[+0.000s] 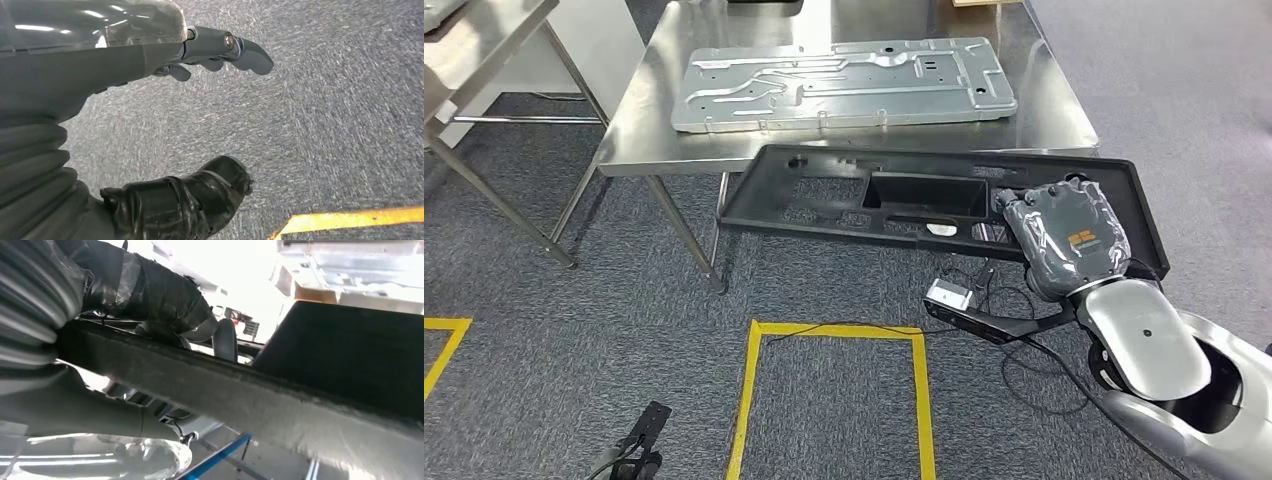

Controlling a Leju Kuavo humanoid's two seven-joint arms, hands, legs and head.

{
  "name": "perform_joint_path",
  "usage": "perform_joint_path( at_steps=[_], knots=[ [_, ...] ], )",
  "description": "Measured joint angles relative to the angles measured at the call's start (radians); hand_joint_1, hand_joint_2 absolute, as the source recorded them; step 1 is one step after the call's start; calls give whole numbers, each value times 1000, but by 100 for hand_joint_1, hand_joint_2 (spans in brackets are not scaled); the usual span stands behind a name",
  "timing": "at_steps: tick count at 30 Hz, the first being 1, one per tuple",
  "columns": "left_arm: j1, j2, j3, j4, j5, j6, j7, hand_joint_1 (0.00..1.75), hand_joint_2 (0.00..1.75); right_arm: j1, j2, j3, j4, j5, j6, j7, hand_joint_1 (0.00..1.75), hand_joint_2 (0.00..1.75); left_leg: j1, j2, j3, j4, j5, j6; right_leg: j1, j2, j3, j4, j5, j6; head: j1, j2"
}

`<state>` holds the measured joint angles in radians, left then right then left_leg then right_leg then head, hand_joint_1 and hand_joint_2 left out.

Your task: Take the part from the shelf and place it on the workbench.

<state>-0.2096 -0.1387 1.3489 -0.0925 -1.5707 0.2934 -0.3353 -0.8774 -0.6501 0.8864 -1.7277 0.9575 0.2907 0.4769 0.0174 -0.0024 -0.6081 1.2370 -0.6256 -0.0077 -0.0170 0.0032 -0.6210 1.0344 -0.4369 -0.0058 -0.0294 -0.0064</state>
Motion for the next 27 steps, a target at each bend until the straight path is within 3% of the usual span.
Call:
perform_joint_path(
  at_steps=[2,3,4,6,7,8,11,13,16,18,19,21,23,27],
  knots=[
    [5,1,0,0,0,0,1,0,175,2,-1,-1,0,7,-3,-5,175,175,-1,0,-60,39,-37,1,4,6,23,0,-20,-2,0,0],
    [7,1,0,0,0,1,2,0,175,4,-2,-1,0,9,-5,-6,175,175,-1,0,-71,17,-30,5,6,7,39,0,-31,-1,0,0],
    [7,1,0,0,0,1,3,0,175,5,-4,-1,0,12,-6,-7,175,175,-2,0,-71,-31,9,10,8,8,57,0,-44,-1,0,0],
    [10,2,0,0,0,3,4,0,175,9,-6,-2,1,18,-12,-8,175,175,-11,-2,-59,-131,124,25,10,10,87,-2,-69,4,3,0],
    [11,3,0,0,0,3,5,0,175,10,-7,-2,1,22,-18,-8,175,175,-17,-3,-53,-162,159,32,11,12,97,-2,-79,9,4,0],
    [14,4,0,0,0,4,6,0,175,14,-9,-4,2,27,-24,-8,175,175,-22,-5,-50,-173,181,39,11,15,104,0,-84,15,5,0],
    [17,6,0,0,0,5,6,0,175,26,-16,-15,2,39,-43,-6,175,175,-24,-6,-28,-189,186,55,11,16,111,30,-82,30,6,0],
    [11,6,0,0,0,6,6,0,175,31,-24,-30,1,48,-61,-4,175,175,-20,-6,-9,-200,178,63,10,10,75,93,-95,38,8,0],
    [10,6,0,0,0,7,5,0,175,47,-32,-45,1,55,-85,-1,175,175,-18,-5,7,-202,165,71,6,7,-42,248,-163,47,8,0],
    [13,6,0,0,0,7,5,0,175,70,-41,-55,2,56,-95,2,175,175,-18,-6,25,-202,149,72,4,6,-94,275,-177,50,8,0],
    [14,6,0,0,0,7,5,0,175,83,-48,-62,3,55,-97,3,175,175,-18,-8,38,-202,139,71,4,6,-97,238,-151,50,8,0],
    [15,6,0,0,0,7,6,0,175,104,-59,-81,6,49,-102,7,175,175,-17,-11,63,-202,119,66,5,4,-73,110,-47,46,9,0],
    [15,6,0,0,0,8,7,0,175,124,-69,-103,12,37,-111,12,175,175,-19,-15,76,-201,101,55,11,1,-54,22,19,37,8,0],
    [17,8,0,0,0,10,10,0,175,179,-93,-151,23,8,-128,16,175,175,-20,-15,89,-194,82,33,13,-3,-36,4,25,11,6,0]
  ],
)
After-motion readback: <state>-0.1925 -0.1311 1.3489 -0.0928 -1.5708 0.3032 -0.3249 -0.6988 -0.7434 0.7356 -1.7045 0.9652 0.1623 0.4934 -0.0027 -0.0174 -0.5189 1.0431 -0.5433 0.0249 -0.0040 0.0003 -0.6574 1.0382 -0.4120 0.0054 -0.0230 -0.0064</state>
